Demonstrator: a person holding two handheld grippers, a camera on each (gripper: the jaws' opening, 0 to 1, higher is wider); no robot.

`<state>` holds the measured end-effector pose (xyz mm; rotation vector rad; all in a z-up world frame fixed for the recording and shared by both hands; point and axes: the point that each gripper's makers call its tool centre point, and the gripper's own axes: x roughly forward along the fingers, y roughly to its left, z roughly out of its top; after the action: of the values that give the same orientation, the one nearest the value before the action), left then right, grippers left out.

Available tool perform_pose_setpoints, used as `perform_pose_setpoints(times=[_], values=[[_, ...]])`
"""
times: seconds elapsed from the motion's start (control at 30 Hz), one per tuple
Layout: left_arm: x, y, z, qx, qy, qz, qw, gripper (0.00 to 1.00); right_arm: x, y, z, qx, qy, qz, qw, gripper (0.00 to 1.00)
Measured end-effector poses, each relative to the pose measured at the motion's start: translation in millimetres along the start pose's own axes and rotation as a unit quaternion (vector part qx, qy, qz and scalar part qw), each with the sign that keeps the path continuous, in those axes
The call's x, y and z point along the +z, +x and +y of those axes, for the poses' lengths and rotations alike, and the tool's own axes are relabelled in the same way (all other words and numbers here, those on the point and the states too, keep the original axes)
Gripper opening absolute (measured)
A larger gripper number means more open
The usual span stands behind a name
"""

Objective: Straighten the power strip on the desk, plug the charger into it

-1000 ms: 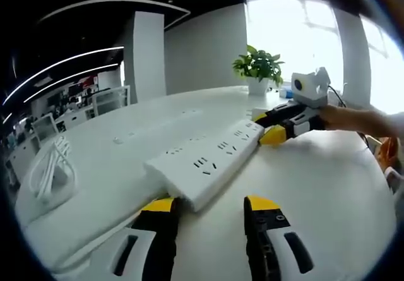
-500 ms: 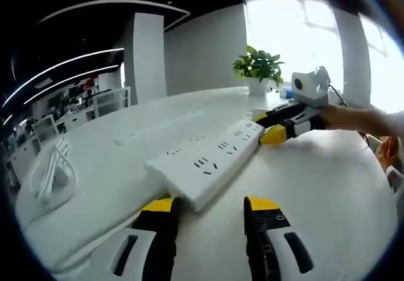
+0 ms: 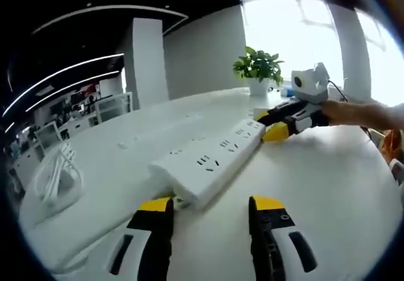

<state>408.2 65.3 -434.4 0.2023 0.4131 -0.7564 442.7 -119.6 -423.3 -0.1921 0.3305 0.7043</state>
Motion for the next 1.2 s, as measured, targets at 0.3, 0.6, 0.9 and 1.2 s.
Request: perform_pose_setpoints(times=[0.3, 0.6, 0.9, 1.2], values=[[16.3, -20, 14.8, 0.035, -0.063, -0.067, 0.9952, 0.66, 3.6, -13, 4, 0.001, 0.002, -0.015, 0.9999, 0.53], [13.3, -34, 16.0, 0.061, -0.072, -0.083, 0.9921, 0.72, 3.6, -27, 19, 0.009, -0.007, -0.028, 0.9995, 0.68], [22.7, -49, -6.4, 0.053, -0.067, -0.111, 0.9902, 0.82, 15.2, -46, 32, 0.013, -0.004, -0.055, 0.9984, 0.81], [31.8, -60, -29.0, 0.067, -0.035, -0.135, 0.988, 0.98, 23.2, -70, 45, 0.022, -0.004, -0.076, 0.9968, 0.94]])
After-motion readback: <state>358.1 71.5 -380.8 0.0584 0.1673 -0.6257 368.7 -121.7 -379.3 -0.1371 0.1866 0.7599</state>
